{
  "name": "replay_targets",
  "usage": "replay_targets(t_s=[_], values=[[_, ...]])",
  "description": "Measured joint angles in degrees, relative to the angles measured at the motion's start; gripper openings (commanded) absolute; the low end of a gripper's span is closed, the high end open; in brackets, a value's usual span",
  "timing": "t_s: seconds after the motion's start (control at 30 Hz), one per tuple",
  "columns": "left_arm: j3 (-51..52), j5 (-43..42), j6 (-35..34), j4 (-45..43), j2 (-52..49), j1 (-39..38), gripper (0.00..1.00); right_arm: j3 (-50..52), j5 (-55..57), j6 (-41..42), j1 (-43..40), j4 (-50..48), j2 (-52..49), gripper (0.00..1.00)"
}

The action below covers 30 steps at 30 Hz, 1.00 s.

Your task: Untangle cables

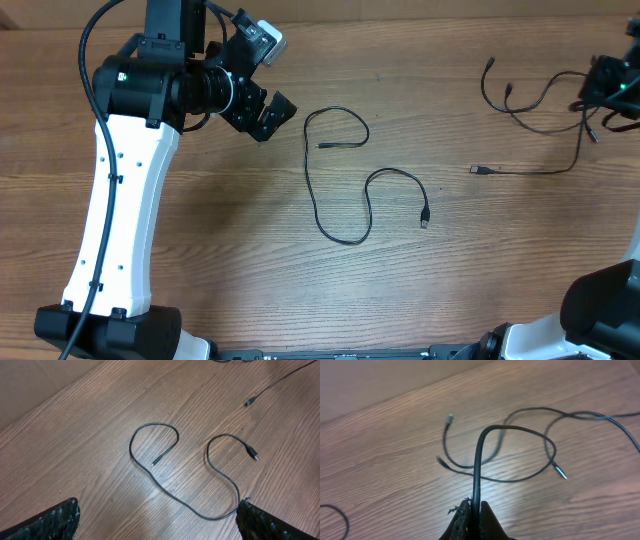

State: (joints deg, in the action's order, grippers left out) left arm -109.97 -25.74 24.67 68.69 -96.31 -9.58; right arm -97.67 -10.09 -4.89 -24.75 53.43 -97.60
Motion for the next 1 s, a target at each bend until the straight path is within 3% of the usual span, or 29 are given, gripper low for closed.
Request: replay_targets(t_s=[0.6,1.0], values=[[0.0,0.0,0.0,0.0,0.0,0.0,1.0,0.0,0.07,0.0,-17.55,0.15,-0.5,0.04],[0.0,0.68,0.0,0.0,0.0,0.0,1.0,3.08,0.04,-0.02,-23.5,-3.15,-3.43,0.04]])
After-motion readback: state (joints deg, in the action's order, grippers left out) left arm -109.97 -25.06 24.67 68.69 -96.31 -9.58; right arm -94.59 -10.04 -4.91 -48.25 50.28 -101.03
